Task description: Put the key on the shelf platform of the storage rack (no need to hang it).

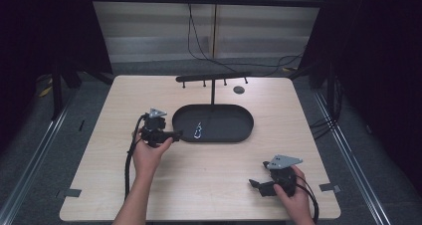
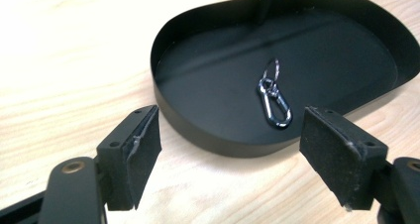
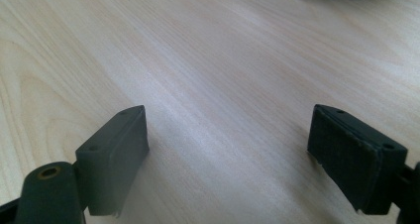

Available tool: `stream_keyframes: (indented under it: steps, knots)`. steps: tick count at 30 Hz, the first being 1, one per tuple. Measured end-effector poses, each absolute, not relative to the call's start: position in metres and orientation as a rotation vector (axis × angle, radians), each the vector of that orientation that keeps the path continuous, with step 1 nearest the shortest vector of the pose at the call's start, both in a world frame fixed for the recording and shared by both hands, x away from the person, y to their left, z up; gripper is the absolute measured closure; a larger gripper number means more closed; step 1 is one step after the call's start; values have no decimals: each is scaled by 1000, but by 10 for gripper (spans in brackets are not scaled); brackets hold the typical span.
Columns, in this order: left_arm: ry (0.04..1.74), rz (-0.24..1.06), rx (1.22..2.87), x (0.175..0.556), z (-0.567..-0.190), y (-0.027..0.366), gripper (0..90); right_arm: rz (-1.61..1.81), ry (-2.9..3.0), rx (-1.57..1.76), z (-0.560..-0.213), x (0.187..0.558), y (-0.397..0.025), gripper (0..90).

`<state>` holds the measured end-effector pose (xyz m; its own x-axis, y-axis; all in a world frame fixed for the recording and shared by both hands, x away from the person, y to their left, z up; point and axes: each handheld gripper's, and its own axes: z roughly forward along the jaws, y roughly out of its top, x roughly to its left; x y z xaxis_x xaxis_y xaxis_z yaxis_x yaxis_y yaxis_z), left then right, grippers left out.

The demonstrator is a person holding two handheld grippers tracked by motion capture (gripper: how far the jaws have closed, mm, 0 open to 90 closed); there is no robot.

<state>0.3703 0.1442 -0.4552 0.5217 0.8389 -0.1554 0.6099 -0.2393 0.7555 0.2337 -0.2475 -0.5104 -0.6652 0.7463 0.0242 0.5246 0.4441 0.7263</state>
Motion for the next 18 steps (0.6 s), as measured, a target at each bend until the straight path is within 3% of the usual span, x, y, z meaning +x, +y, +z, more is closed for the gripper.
stream_keyframes:
  steps: [18]
  knots:
    - [1201, 374, 1965, 356, -463, 170, 242, 1049, 2400, 1091, -510, 234, -247, 154]
